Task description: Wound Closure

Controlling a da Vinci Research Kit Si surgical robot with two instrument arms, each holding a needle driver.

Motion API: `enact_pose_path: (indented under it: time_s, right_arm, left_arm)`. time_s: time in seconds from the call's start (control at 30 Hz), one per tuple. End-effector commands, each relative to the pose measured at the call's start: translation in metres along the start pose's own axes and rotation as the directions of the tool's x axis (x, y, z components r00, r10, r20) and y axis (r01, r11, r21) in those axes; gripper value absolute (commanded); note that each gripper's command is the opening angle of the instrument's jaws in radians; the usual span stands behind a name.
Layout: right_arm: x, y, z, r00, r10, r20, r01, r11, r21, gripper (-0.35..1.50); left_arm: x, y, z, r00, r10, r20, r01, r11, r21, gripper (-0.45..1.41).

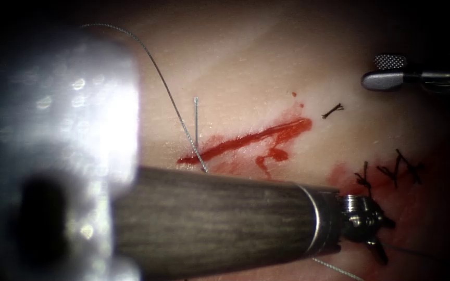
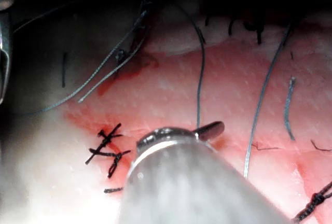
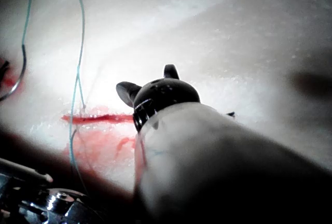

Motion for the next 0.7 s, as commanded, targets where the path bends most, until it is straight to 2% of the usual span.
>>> enact_pose_path:
  time_s: [0.03,0.27,0.37,0.43,0.5,0.53,0.7]
  right_arm:
    - [0.0001,-0.0004,0.0008,1.000,0.000,0.000,0.000,1.000,0.003,1.48]
    - [-0.0001,-0.0004,0.0010,1.000,0.009,0.000,-0.009,1.000,0.004,1.48]
    - [-0.0001,-0.0004,0.0010,1.000,0.014,0.000,-0.014,1.000,0.004,1.48]
    - [-0.0002,-0.0004,0.0010,1.000,0.014,0.000,-0.014,1.000,0.004,1.48]
    - [-0.0002,-0.0004,0.0009,1.000,0.014,0.000,-0.014,1.000,0.005,1.48]
    - [-0.0002,-0.0005,0.0009,1.000,0.014,0.000,-0.014,1.000,0.005,1.48]
    - [-0.0002,-0.0007,0.0008,1.000,0.014,0.001,-0.014,1.000,0.007,1.48]
  left_arm:
    - [-0.0001,-0.0005,0.0011,1.000,0.002,0.007,-0.002,1.000,0.002,0.64]
    - [0.0008,-0.0016,0.0040,0.999,0.032,0.025,-0.032,0.999,-0.017,0.47]
    - [0.0016,-0.0013,0.0044,0.999,0.045,0.028,-0.044,0.999,-0.031,0.15]
    - [0.0017,-0.0012,0.0046,0.998,0.056,0.030,-0.055,0.998,-0.038,0.12]
    - [0.0017,-0.0009,0.0049,0.999,0.008,0.037,-0.007,0.999,-0.045,-0.30]
    - [0.0016,-0.0008,0.0050,0.999,-0.013,0.038,0.015,0.999,-0.046,-0.45]
    - [0.0013,-0.0004,0.0041,0.997,-0.054,0.061,0.059,0.994,-0.093,-0.45]
